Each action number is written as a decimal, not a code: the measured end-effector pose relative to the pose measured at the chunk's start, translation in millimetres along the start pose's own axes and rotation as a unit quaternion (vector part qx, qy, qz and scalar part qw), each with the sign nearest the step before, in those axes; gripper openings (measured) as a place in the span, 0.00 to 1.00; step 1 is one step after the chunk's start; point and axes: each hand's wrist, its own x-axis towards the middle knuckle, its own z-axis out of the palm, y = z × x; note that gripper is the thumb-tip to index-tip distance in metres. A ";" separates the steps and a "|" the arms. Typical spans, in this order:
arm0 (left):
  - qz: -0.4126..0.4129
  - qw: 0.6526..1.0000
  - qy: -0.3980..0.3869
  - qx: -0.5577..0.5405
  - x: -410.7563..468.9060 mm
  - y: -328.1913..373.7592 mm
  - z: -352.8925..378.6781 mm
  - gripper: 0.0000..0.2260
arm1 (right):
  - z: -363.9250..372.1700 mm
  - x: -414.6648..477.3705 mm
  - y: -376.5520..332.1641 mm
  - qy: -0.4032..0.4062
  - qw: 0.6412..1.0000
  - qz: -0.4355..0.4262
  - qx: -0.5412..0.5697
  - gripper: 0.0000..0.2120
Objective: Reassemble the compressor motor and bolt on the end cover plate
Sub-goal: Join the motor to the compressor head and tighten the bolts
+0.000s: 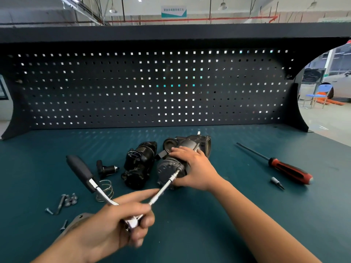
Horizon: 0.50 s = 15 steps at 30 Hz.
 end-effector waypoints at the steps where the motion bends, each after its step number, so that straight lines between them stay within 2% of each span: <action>1: -0.004 0.999 -0.020 -0.027 0.2 0.4 -1.6 0.30 | 0.4 -0.6 0.0 -0.005 1.000 0.006 0.011 0.35; 3: 0.000 0.997 -0.046 -0.066 0.6 -0.8 -3.3 0.36 | 1.4 -2.3 0.5 -0.015 1.000 0.014 0.015 0.34; 5: 0.009 0.995 -0.059 -0.080 0.7 -2.5 -2.3 0.35 | 2.9 -3.8 1.9 -0.022 1.000 0.010 -0.010 0.35; 9: 0.008 0.999 -0.031 -0.004 0.5 -5.9 0.3 0.28 | 2.8 -5.0 2.5 -0.045 0.997 0.012 -0.059 0.41; 12: 0.005 0.999 -0.018 0.046 -0.3 -6.4 1.3 0.25 | 3.4 -4.4 2.0 -0.052 0.995 0.020 -0.082 0.48; 15: 0.014 0.997 -0.002 0.073 -3.1 -7.8 8.9 0.25 | 3.9 -3.7 1.9 -0.040 0.995 0.023 -0.084 0.50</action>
